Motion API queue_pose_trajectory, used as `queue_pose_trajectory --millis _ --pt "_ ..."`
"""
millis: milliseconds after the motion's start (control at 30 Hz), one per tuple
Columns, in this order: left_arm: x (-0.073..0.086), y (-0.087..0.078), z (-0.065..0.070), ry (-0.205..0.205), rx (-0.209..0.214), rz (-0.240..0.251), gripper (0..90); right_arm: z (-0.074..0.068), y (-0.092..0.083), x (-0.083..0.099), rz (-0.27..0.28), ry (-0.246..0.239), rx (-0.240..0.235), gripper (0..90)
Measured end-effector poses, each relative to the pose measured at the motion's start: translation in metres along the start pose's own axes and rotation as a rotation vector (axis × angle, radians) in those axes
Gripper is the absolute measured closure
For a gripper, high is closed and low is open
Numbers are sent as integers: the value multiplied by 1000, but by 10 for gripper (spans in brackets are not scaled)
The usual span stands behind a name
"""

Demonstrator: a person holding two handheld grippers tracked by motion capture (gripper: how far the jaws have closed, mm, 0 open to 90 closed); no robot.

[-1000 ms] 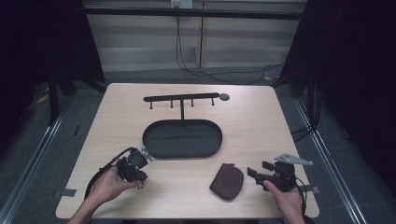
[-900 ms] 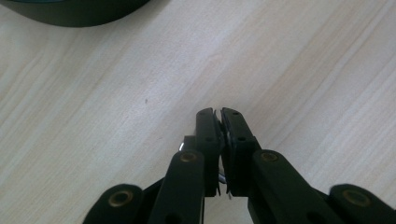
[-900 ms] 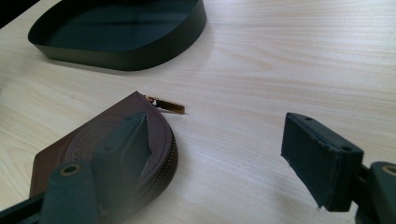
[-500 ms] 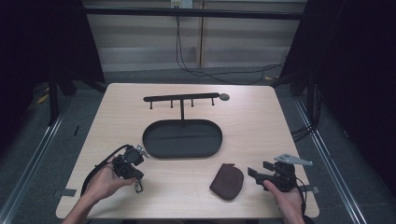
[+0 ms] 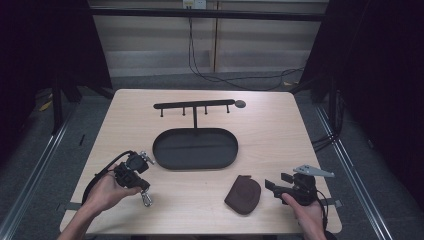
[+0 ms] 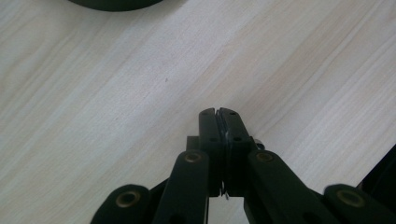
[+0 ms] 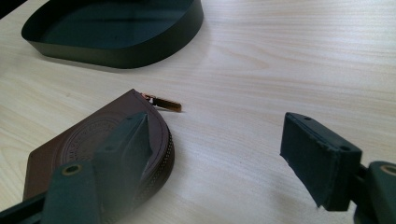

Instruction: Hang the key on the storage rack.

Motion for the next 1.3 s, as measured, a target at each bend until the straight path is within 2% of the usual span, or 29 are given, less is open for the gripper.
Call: queue_pose_trajectory --millis 233,500,567,633,833,933,1000,1067,1200,1233,1300 --pt "-4 -16 3 21 -1 -13 893 0 0 0 0 0 -2 239" --pt "-5 -25 2 19 1 -27 893 0 0 0 0 1 -3 239" --pt "-4 -26 2 25 17 -31 893 0 0 0 -1 1 -3 240" --pt "-5 -29 1 21 1 -35 893 0 0 0 1 1 -3 239" --pt "-7 -39 0 16 -1 -36 893 0 0 0 1 3 -4 240" --pt "-10 -43 2 24 2 -53 893 0 0 0 1 3 -3 240" --pt "-12 -46 2 34 -19 -64 893 0 0 0 0 3 -4 239" --pt "-14 -48 3 37 -22 -69 893 0 0 0 0 3 -5 240" --pt "-17 -56 1 48 -26 -66 893 -1 0 0 0 3 -6 239" --pt "-18 -58 1 36 -27 -54 893 -1 0 0 1 0 -6 239" --pt "-19 -61 0 39 -24 -59 893 -1 0 0 0 2 -5 239"
Point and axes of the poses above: each handheld gripper's, and its own axes: y roughly forward along the jaws, x roughly out of its underside, z roughly to its right, the point moved 4 cm from there along y, roughly forward along the jaws, and after that the axes turned 15 degrees about -y, right-handed, at the moved point
